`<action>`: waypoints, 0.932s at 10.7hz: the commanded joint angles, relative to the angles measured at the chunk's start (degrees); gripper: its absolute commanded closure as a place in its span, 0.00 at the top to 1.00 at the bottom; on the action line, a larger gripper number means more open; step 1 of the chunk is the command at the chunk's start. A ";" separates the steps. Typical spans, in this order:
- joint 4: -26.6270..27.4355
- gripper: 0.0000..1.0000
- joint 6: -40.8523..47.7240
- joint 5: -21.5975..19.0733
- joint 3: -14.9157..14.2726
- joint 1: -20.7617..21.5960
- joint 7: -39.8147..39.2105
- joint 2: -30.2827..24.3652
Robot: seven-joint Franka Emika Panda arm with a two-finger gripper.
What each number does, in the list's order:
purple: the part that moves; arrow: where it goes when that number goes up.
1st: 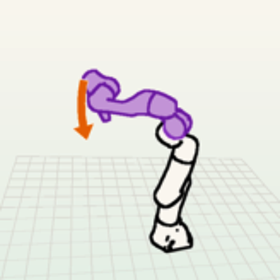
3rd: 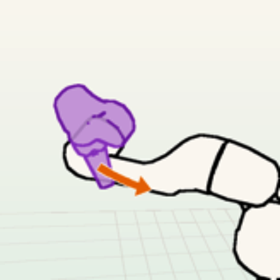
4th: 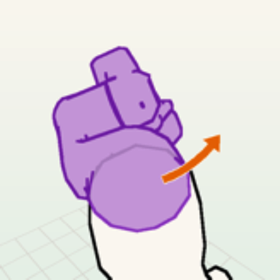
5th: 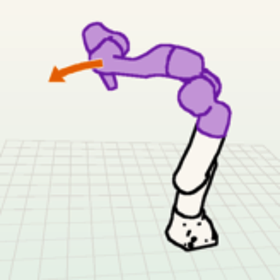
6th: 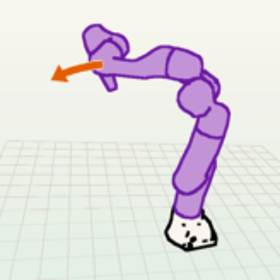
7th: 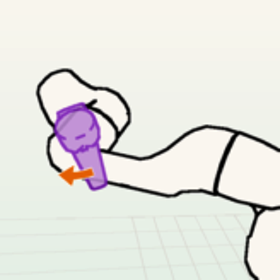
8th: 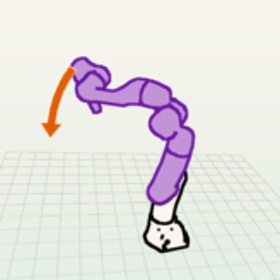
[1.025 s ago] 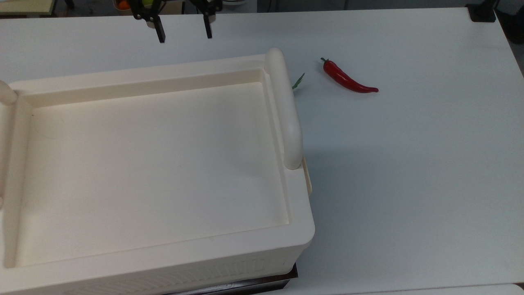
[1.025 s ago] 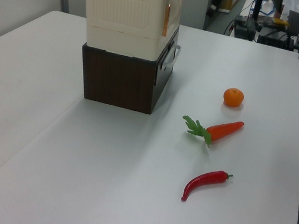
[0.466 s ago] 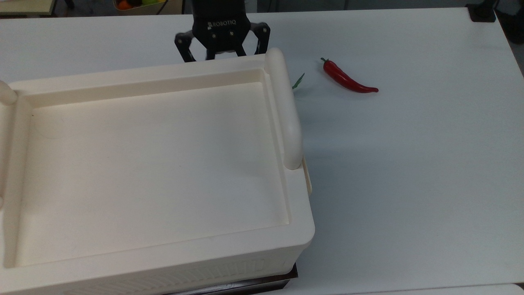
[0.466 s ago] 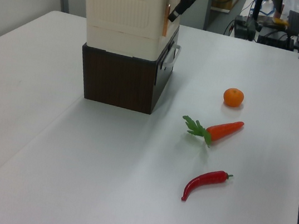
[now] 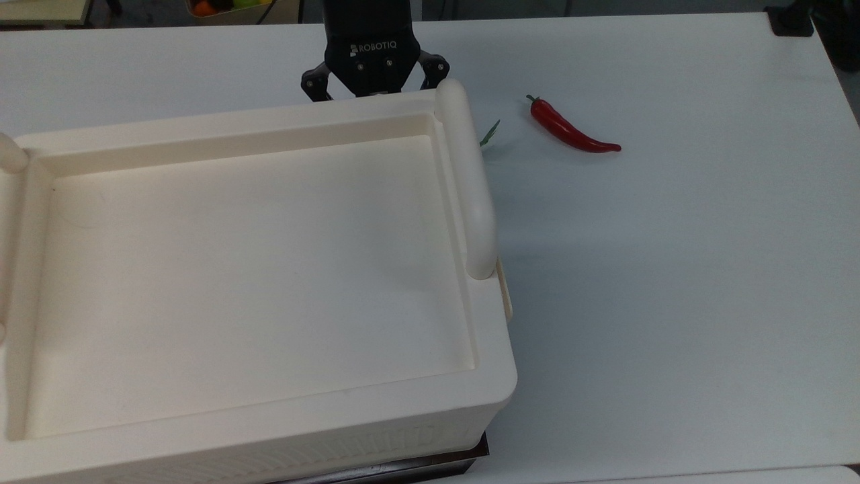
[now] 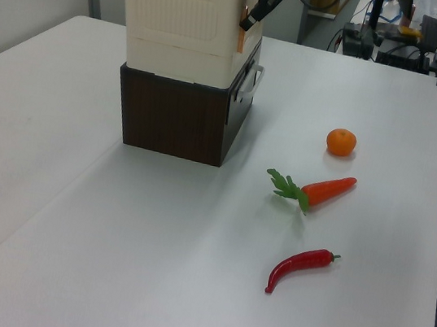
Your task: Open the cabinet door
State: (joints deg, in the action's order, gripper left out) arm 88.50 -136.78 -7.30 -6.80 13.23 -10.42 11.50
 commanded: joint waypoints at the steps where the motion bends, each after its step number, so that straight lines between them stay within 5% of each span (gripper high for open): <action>1: -0.08 0.00 -1.12 0.10 -0.32 0.93 -0.04 -0.34; 10: 3.96 0.00 17.74 -0.43 -0.32 -3.72 -3.20 -7.98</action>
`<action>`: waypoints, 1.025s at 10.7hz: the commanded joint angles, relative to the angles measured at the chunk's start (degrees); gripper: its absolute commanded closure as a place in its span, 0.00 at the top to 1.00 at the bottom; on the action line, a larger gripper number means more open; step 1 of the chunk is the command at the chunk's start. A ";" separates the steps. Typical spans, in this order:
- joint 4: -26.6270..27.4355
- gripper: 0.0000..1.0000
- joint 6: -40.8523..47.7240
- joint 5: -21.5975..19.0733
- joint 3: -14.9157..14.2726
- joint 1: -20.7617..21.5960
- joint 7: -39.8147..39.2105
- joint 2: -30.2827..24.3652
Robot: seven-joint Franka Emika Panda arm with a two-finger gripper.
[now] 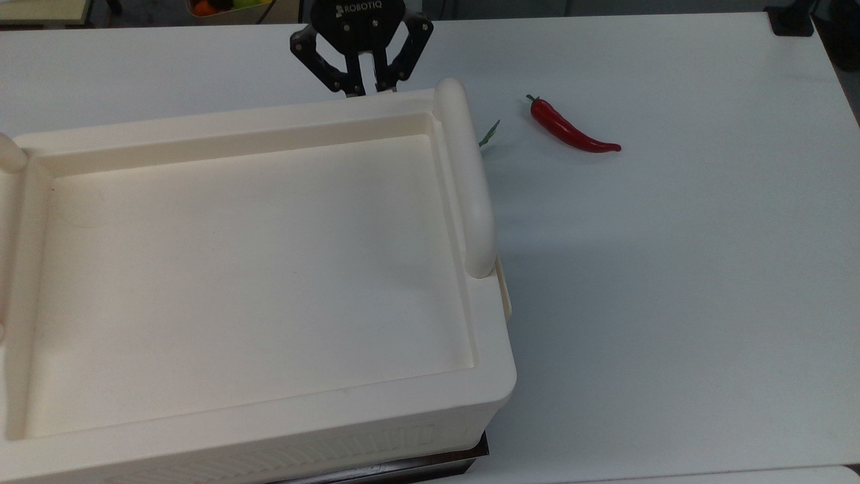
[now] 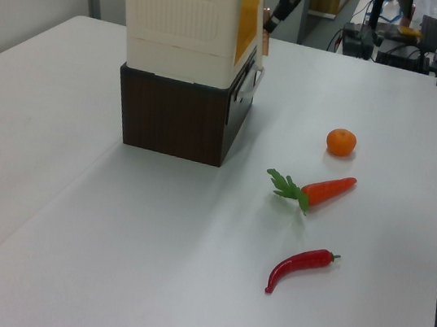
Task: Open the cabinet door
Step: 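Swing the door outward on its hinge, pulling it open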
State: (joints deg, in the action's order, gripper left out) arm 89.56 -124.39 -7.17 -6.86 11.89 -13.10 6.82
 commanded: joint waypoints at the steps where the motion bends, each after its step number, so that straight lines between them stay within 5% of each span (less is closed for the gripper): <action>1: 2.91 0.05 8.61 -0.65 -0.43 -4.40 -2.70 -3.83; 2: 2.91 0.25 11.95 -0.91 -0.61 -6.50 -6.72 -4.88; 3: 2.91 0.99 15.55 -1.00 -0.87 -8.61 -8.24 -5.67; 11: 2.73 1.00 35.08 4.17 -2.36 -17.33 -10.47 -9.27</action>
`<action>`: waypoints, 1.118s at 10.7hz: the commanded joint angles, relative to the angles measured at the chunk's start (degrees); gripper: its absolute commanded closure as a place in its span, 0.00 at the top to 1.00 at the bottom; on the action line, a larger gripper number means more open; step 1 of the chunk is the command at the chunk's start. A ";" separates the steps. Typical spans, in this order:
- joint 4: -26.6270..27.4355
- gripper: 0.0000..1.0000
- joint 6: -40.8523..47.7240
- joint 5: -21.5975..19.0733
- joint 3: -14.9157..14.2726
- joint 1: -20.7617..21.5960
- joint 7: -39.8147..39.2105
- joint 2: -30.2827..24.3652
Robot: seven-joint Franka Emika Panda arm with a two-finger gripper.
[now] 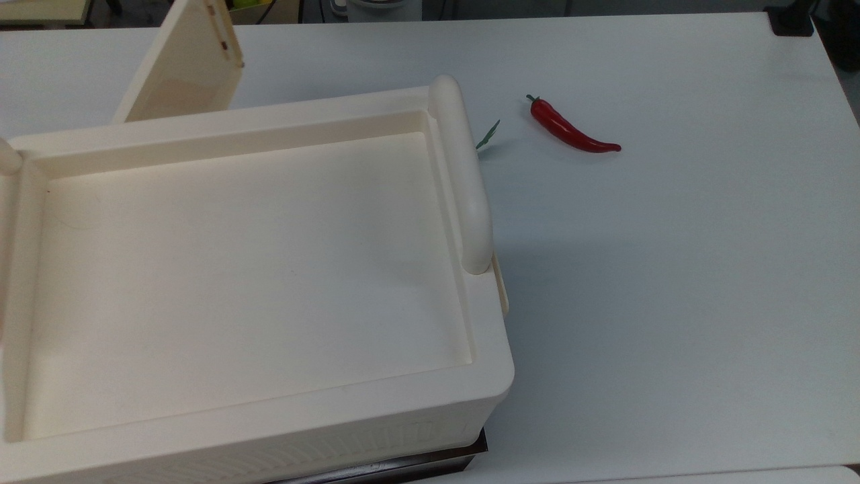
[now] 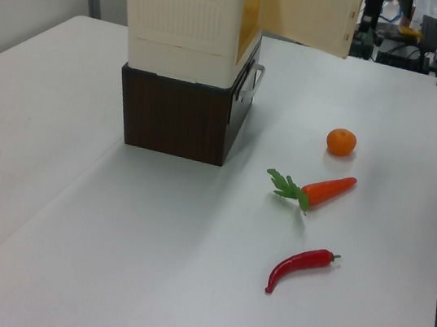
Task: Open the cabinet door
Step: 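Swing the door outward on its hinge, pulling it open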
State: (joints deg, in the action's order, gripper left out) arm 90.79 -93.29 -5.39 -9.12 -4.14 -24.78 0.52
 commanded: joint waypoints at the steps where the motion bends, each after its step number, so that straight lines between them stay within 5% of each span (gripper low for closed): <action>1: 1.33 1.00 5.82 4.49 -0.02 -2.00 3.40 -4.02; 3: 0.97 1.00 7.86 6.70 0.42 -1.49 6.13 -5.08; 8: -0.08 1.00 5.24 8.56 3.59 8.60 22.98 -1.58; 12: 0.27 1.00 2.59 7.42 3.67 9.68 28.12 -0.78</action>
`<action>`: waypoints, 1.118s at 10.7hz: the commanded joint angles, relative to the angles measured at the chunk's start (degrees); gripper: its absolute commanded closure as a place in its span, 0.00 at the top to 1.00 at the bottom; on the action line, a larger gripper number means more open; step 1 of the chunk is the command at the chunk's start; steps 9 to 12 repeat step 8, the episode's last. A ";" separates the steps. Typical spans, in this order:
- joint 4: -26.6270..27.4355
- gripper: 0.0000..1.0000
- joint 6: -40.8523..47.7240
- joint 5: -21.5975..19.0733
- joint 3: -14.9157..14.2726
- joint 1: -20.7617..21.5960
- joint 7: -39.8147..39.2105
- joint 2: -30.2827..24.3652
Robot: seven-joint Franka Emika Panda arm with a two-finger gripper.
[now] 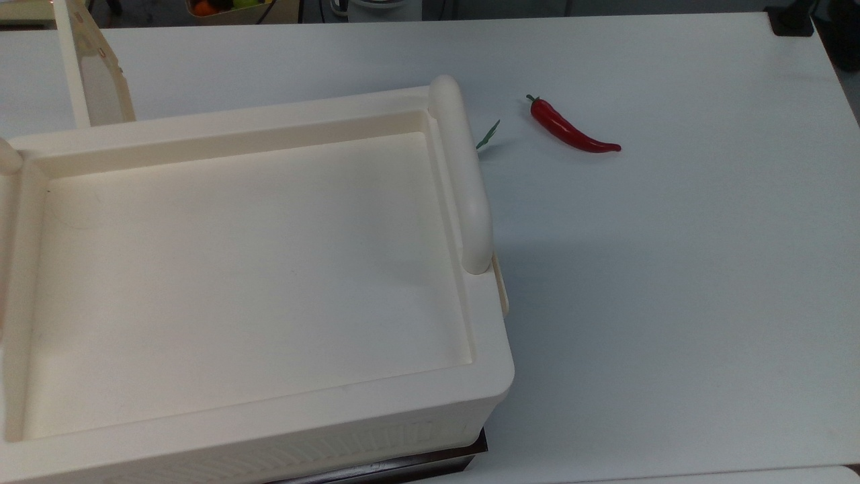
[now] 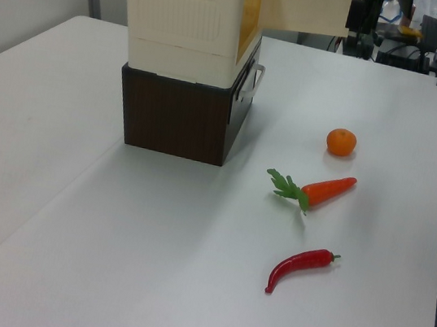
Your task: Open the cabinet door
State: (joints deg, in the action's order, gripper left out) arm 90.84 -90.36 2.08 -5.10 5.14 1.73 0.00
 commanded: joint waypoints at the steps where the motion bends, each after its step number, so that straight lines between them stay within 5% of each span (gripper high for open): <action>1: 0.21 1.00 -0.26 -0.06 -0.35 0.31 1.52 -0.09; 12: 0.13 1.00 -0.52 -0.15 -0.26 -0.04 1.43 1.50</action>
